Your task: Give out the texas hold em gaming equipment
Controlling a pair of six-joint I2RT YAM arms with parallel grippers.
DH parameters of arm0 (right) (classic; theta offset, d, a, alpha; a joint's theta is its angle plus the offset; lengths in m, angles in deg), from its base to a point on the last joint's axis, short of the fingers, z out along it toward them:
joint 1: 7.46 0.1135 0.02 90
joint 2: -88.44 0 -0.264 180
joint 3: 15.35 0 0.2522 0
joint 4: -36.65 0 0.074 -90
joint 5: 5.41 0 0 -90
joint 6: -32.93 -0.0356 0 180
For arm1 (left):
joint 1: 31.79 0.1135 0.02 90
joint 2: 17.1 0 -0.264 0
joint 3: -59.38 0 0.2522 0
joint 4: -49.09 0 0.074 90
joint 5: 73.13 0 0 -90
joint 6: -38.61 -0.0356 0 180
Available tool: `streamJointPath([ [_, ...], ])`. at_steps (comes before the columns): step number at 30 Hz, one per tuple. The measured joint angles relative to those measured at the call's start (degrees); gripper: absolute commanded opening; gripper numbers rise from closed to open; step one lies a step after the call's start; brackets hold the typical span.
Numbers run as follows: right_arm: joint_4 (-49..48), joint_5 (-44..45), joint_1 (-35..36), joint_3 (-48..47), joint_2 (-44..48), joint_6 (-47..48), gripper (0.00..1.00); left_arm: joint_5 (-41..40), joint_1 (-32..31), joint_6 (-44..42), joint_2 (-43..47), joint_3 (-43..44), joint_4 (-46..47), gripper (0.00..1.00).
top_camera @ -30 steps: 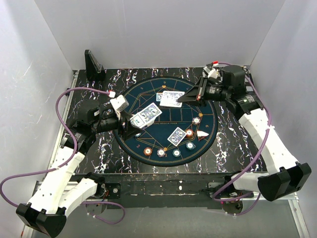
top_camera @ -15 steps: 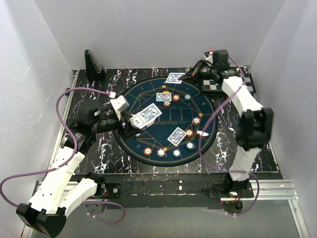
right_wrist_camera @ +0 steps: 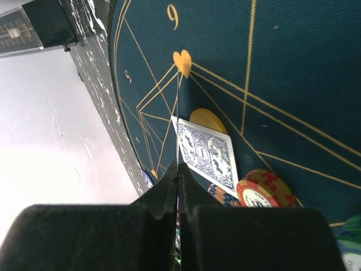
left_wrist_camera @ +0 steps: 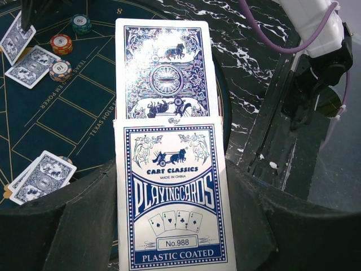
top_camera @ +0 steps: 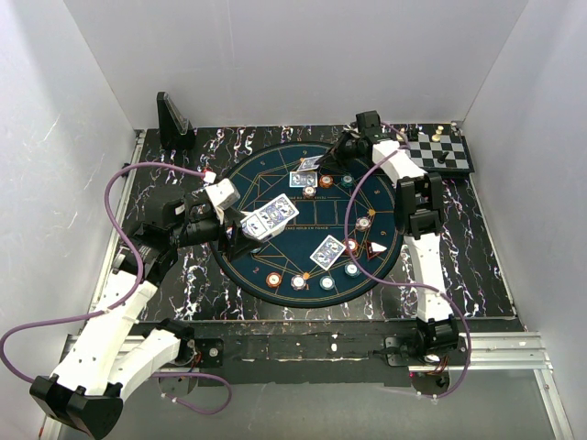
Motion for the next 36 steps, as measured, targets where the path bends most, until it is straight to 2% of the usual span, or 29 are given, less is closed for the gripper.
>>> streamJointPath([
  [3,0.02,0.52,0.85,0.00,-0.02,-0.37,0.43,0.13,0.00,-0.20,0.00,0.00,-0.28,0.00],
  [6,0.48,1.42,1.44,0.00,-0.02,-0.26,0.59,0.17,0.00,-0.22,0.00,0.00,-0.28,0.00],
  [13,5.44,5.66,1.77,3.82,4.22,2.58,0.70,0.31,0.00,-0.42,0.02,0.00,-0.48,0.00],
  [17,7.89,7.45,1.75,9.60,13.62,3.85,0.76,0.33,0.00,-0.50,0.04,-0.02,-0.74,0.00],
  [23,7.52,6.40,2.71,12.63,31.06,6.16,0.85,0.37,0.00,-1.22,0.35,-0.02,-1.18,0.00],
  [29,6.56,2.01,8.83,24.44,48.61,9.09,0.87,0.61,0.00,-2.01,0.66,-0.02,-1.68,0.00],
  [32,6.73,-0.37,12.55,30.67,53.94,9.66,0.88,0.92,0.00,-2.40,0.66,-0.04,-2.05,0.00],
  [36,8.24,-1.55,15.72,34.82,56.54,9.97,0.89,1.33,0.00,-2.69,0.66,-0.04,-2.12,0.00],
])
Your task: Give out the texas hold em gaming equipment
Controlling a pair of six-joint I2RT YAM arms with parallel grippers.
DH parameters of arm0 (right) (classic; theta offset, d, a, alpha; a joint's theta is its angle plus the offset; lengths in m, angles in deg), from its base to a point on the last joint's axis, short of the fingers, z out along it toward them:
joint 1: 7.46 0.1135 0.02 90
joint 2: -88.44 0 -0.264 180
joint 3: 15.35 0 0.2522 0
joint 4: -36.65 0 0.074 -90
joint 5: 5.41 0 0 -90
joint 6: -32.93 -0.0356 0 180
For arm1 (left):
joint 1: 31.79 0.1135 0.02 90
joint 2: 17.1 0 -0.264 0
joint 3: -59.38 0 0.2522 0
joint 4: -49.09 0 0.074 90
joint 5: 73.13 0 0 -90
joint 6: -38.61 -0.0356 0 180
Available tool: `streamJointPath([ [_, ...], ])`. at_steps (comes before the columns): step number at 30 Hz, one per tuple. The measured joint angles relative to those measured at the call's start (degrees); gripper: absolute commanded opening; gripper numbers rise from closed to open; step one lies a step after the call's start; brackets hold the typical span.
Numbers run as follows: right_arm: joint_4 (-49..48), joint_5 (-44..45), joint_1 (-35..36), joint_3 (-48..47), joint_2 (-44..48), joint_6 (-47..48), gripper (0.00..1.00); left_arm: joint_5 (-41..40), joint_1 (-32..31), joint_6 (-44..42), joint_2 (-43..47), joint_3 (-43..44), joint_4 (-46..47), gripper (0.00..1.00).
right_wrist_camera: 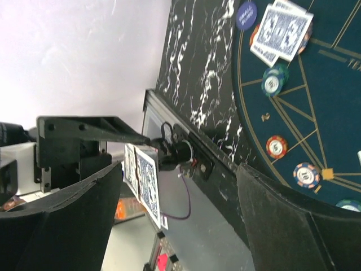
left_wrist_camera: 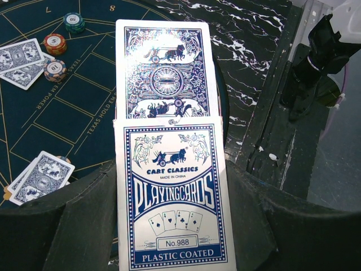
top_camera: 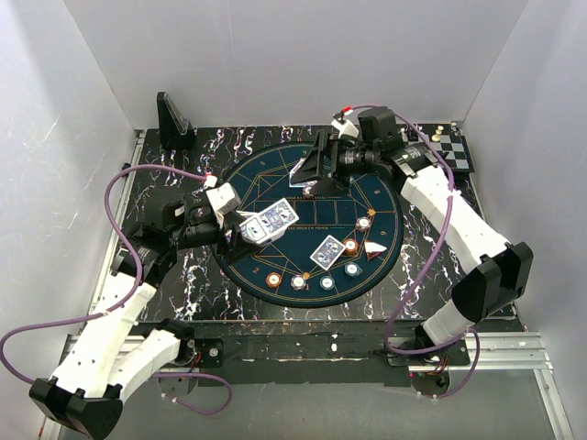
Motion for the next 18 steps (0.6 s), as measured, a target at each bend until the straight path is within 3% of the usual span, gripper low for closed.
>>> streamJointPath([
  [9,0.83,-0.48,9.62,2.51,0.35,-0.26,0.89,0.07,0.00,-0.11,-0.50,0.00,-0.09,0.00],
  [15,-0.85,-1.14,12.17,5.38,0.37,-1.79,0.63,-0.02,0.00,-0.13,-0.81,0.17,-0.48,0.00],
  [18,-2.45,-1.53,12.17,6.43,0.37,-3.06,0.57,0.00,0.00,-0.13,-0.81,0.48,-0.83,0.00],
])
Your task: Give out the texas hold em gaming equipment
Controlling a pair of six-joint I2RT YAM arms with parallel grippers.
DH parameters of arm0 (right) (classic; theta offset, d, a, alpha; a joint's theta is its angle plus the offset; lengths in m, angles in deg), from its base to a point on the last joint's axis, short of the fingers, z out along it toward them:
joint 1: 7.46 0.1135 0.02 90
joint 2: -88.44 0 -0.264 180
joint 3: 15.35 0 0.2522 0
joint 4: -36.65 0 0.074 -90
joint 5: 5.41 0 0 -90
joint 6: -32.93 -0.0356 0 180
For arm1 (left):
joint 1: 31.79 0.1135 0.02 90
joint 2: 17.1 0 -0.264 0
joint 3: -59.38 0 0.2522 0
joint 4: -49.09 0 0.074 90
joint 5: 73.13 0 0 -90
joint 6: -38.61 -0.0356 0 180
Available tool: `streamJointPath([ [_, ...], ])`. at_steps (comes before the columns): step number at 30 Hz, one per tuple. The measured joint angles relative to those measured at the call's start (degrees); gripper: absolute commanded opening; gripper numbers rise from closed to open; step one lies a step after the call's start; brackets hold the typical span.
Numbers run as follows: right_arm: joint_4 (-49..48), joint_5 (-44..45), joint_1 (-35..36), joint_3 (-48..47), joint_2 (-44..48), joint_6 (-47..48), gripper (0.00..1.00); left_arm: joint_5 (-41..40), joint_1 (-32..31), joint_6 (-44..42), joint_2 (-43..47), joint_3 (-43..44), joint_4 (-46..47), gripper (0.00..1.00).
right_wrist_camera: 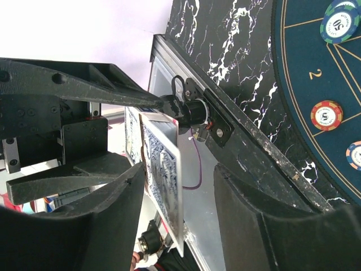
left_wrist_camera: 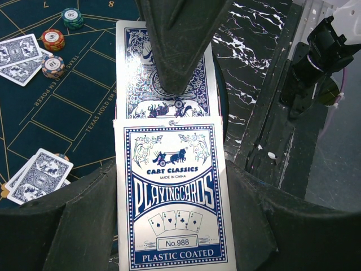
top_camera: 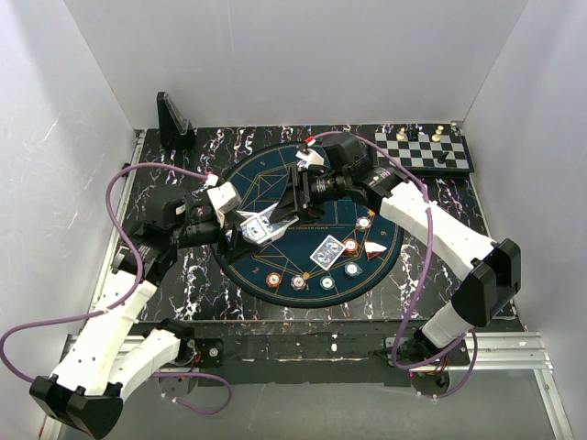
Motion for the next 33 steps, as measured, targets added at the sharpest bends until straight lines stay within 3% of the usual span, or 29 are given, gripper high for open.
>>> streamJointPath([
  [26,-5.03,-0.11,-3.76,6.45,5.99,-4.39,0.46,0.20,0.00,0.66,0.04,0.35,-0.13,0.00],
  [33,-4.85,-0.07,-4.37,6.51,6.38,-4.52,0.49,0.20,0.00,0.70,0.22,0.35,-0.02,0.00],
])
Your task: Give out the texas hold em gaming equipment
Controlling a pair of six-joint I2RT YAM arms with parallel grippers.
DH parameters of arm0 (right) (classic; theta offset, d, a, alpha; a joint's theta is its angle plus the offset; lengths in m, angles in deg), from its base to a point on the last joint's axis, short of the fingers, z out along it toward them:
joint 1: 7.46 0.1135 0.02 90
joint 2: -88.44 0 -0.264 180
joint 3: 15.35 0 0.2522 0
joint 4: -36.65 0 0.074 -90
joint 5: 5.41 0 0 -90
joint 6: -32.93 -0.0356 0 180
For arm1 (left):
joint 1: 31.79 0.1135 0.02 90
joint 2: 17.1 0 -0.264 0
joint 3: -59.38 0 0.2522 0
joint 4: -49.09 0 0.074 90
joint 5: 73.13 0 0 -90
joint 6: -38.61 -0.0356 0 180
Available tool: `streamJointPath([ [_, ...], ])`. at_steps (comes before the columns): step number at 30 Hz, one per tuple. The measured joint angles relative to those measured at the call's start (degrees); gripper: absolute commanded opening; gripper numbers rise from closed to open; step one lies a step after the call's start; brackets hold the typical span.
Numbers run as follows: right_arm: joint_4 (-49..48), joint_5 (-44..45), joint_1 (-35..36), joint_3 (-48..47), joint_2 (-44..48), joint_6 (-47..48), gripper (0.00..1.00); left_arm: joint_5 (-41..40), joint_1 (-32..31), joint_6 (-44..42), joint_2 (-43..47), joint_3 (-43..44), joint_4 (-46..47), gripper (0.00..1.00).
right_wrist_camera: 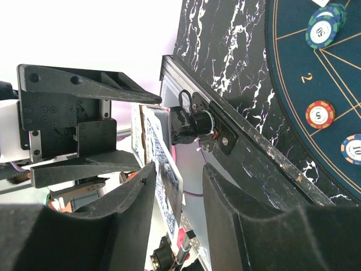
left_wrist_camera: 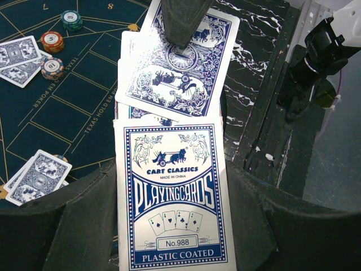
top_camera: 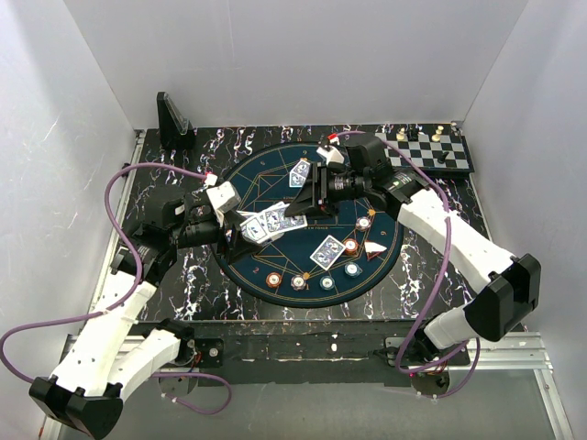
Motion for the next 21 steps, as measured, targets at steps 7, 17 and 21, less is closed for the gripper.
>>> streamJointPath([
  [7,3.91,1.11,-0.04,0.22,1.27,1.70,0.58,-0.04,0.00,0.07,0.22,0.00,0.57,0.00],
  [17,5.51,1.33,-0.04,1.84,4.37,1.31,0.40,-0.07,0.00,0.44,0.22,0.00,0.98,0.00],
  [21,5.42,1.14,-0.04,1.84,4.44,0.87,0.33,-0.11,0.00,0.44,0.22,0.00,0.98,0.00],
])
